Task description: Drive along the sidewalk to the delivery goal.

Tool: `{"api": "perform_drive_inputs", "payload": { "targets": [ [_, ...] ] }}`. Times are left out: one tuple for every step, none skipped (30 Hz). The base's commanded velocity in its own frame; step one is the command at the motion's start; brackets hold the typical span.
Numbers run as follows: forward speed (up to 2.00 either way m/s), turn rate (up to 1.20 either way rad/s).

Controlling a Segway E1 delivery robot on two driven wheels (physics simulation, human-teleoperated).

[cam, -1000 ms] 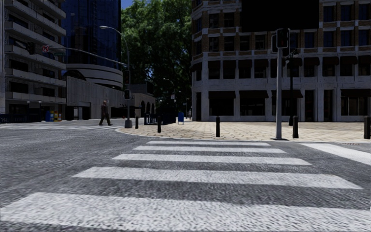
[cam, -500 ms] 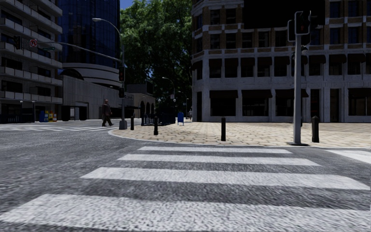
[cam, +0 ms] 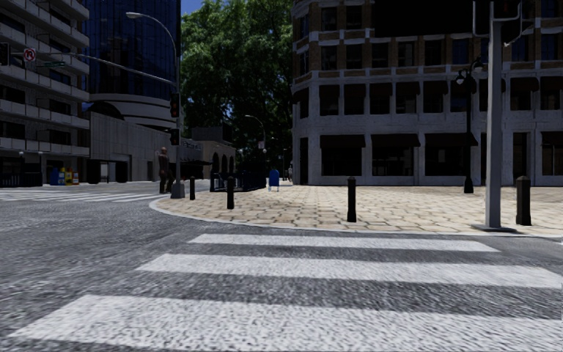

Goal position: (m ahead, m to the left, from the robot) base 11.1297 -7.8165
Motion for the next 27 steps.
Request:
{"api": "perform_drive_inputs", "payload": {
  "targets": [
    [2.00, 0.00],
    [2.00, 0.00],
    [2.00, 0.00],
    [2.00, 0.00],
    [2.00, 0.00],
    [2.00, 0.00],
    [2.00, 0.00],
    [2.00, 0.00],
    [2.00, 0.00],
    [2.00, 0.00],
    [2.00, 0.00],
    [2.00, 0.00],
    [2.00, 0.00],
    [2.00, 0.00],
    [2.00, 0.00],
    [2.00, 0.00],
    [2.00, 0.00],
    [2.00, 0.00],
    [2.00, 0.00],
    [2.00, 0.00],
    [2.00, 0.00],
    [2.00, 0.00],
    [2.00, 0.00],
    [2.00, 0.00],
    [2.00, 0.00],
    [2.00, 0.00],
    [2.00, 0.00]
  ]
}}
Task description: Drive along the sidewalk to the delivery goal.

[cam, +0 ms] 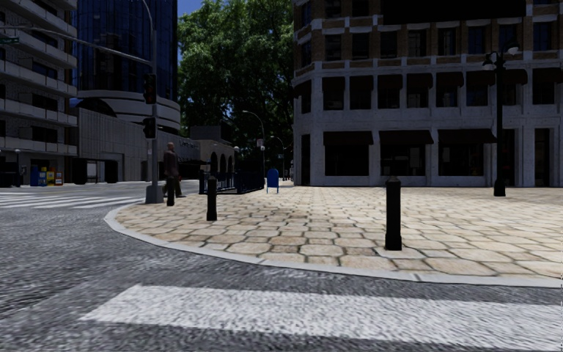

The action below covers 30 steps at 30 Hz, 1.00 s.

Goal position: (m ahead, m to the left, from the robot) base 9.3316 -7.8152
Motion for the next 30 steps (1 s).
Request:
{"api": "perform_drive_inputs", "payload": {
  "targets": [
    [2.00, 0.00],
    [2.00, 0.00],
    [2.00, 0.00],
    [2.00, 0.00],
    [2.00, 0.00],
    [2.00, 0.00],
    [2.00, 0.00],
    [2.00, 0.00],
    [2.00, 0.00],
    [2.00, -0.05],
    [1.94, -0.25],
    [1.94, -0.25],
    [1.82, -0.38],
    [1.61, -0.42],
    [1.61, -0.42],
    [1.54, -0.43],
    [1.52, -0.44],
    [1.51, -0.44],
    [1.51, -0.44],
    [1.51, -0.40],
    [1.51, -0.26],
    [1.51, -0.26],
    [1.51, -0.13],
    [1.51, -0.09],
    [1.50, -0.11],
    [1.50, -0.11],
    [1.49, -0.15],
    [1.49, -0.18],
    [1.49, -0.18],
    [1.48, -0.19]
  ]
}}
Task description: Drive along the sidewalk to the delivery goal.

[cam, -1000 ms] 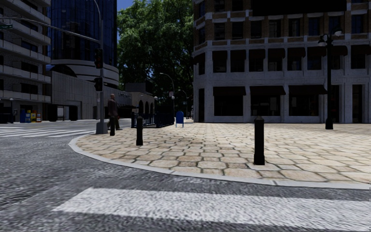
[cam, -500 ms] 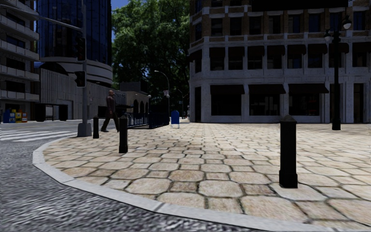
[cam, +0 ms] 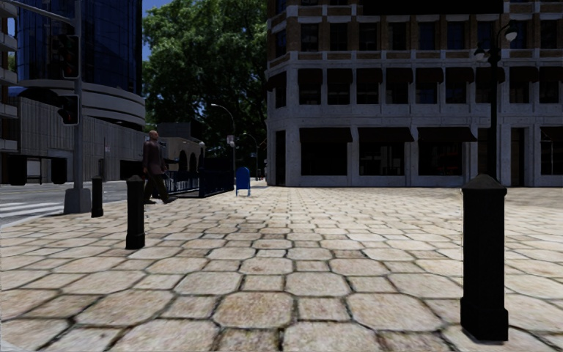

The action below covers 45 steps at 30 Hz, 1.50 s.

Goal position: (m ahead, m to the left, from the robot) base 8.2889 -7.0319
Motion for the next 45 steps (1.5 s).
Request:
{"api": "perform_drive_inputs", "payload": {
  "targets": [
    [1.47, -0.19],
    [1.47, -0.24],
    [1.47, -0.24],
    [1.47, -0.37],
    [1.44, -0.50],
    [1.44, -0.50],
    [1.43, -0.54],
    [1.42, -0.55],
    [1.42, -0.55],
    [1.42, -0.55],
    [1.42, -0.55],
    [1.42, -0.55],
    [1.42, -0.55],
    [1.42, -0.55],
    [1.42, -0.55],
    [1.42, -0.55],
    [1.42, -0.55],
    [1.42, -0.55],
    [1.42, -0.55],
    [1.42, -0.55],
    [1.42, -0.55],
    [1.42, -0.55],
    [1.42, -0.55],
    [1.42, -0.55],
    [1.42, -0.55],
    [1.42, -0.55],
    [1.42, -0.55],
    [1.42, -0.55],
    [1.42, -0.55],
    [1.42, -0.55],
    [1.42, -0.55],
    [1.42, -0.55],
    [1.43, -0.55],
    [1.43, -0.55],
    [1.45, -0.55],
    [1.47, -0.55],
    [1.47, -0.55],
    [1.51, -0.55],
    [1.59, -0.55],
    [1.73, -0.55],
    [1.73, -0.55],
    [1.84, -0.55],
    [1.90, -0.55],
    [1.93, -0.55],
    [1.93, -0.55]
  ]
}}
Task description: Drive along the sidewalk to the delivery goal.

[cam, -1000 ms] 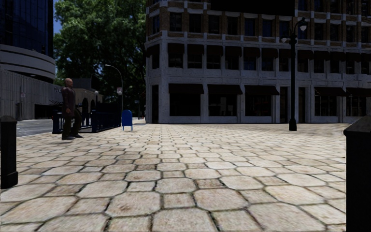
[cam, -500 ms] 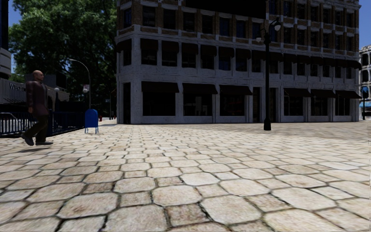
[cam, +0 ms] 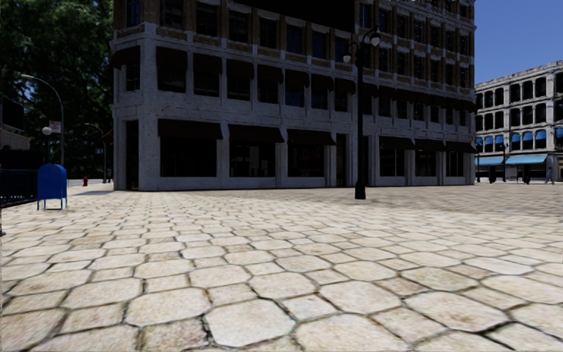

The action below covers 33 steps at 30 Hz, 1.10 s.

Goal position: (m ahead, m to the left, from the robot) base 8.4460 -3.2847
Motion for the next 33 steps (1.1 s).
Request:
{"api": "perform_drive_inputs", "payload": {
  "targets": [
    [1.94, -0.55],
    [1.95, -0.55],
    [1.95, -0.55],
    [1.95, -0.55],
    [1.95, -0.55],
    [1.96, -0.55],
    [1.96, -0.55],
    [1.97, -0.55],
    [1.97, -0.55],
    [1.97, -0.55],
    [1.98, -0.55],
    [1.98, -0.55],
    [2.00, -0.55],
    [2.00, -0.55],
    [2.00, -0.55],
    [2.00, -0.55],
    [2.00, -0.55],
    [2.00, -0.55],
    [2.00, -0.55],
    [2.00, -0.55],
    [2.00, -0.55],
    [2.00, -0.55],
    [2.00, -0.55],
    [2.00, -0.55],
    [2.00, -0.55],
    [2.00, -0.55],
    [2.00, -0.55],
    [2.00, -0.55],
    [2.00, -0.55],
    [2.00, -0.55],
    [2.00, -0.55],
    [2.00, -0.55],
    [2.00, -0.55]
  ]
}}
